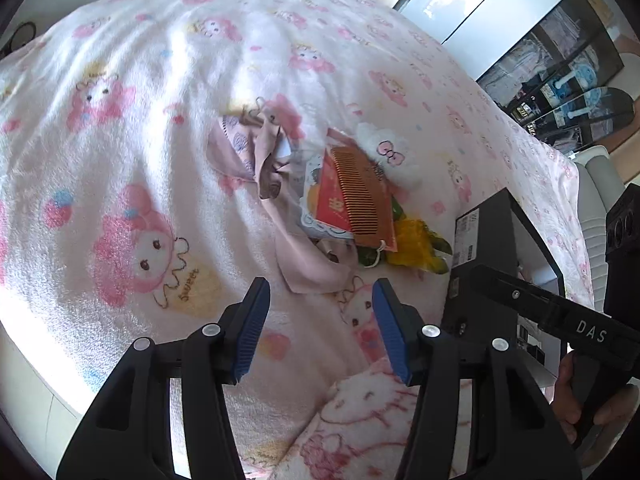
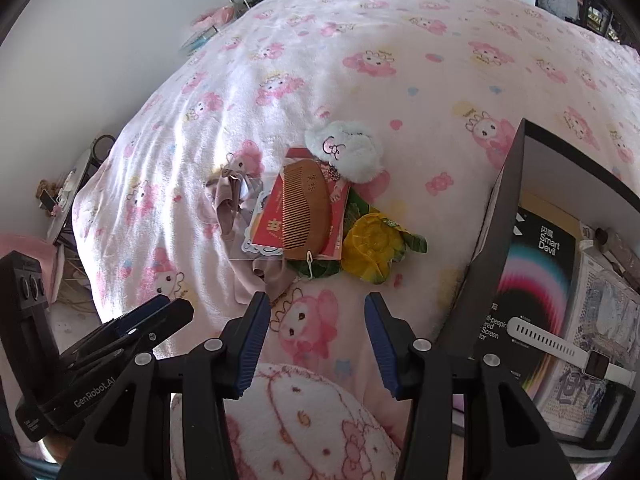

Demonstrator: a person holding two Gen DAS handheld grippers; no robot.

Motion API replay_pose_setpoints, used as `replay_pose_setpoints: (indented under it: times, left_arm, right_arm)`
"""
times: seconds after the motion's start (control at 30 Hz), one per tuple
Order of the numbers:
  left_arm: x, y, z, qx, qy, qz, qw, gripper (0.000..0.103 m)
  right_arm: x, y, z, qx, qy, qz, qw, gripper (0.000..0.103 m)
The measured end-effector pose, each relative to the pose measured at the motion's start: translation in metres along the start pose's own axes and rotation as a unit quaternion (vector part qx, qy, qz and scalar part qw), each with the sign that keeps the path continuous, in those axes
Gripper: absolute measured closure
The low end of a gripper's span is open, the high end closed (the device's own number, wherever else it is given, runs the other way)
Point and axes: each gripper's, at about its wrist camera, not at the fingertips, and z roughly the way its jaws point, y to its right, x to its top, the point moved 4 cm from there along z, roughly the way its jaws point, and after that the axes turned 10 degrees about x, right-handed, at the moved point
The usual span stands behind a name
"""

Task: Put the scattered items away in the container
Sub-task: 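Reach the left gripper to the pink shell-print cloth and grasp it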

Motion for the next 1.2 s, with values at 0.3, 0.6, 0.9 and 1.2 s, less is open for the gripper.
replay_pose_setpoints:
  times: [0.3,0.6,0.9,1.2]
  left_arm:
    - [0.018,-0.011,0.061,-0.025,-0.054,-0.030,0.9978,0.048]
    - [0.014,-0.006,0.093,-0.057,-0.102,-0.045,0.9922,0.095]
    - [0.012,0.043,0.012,-0.142,-0.046,0.011,0.9887,0.098]
    - [-0.014,0.137,-0.065,-0.221,-0.015,0.107,0.9693,0.098]
  right_arm:
    - [0.022,0.010,0.064,0.006,-0.085,-0.001,0.996,0.058]
    - [0.007,0.021,0.067,0.013,-0.088,0.030,0.996,0.058]
    - [-0.018,-0.001,0.004,0.054,-0.016,0.048,0.997,0.058]
    - [-0.059,0.020,-0.079,0.063,0.080,0.080,0.992,0.055]
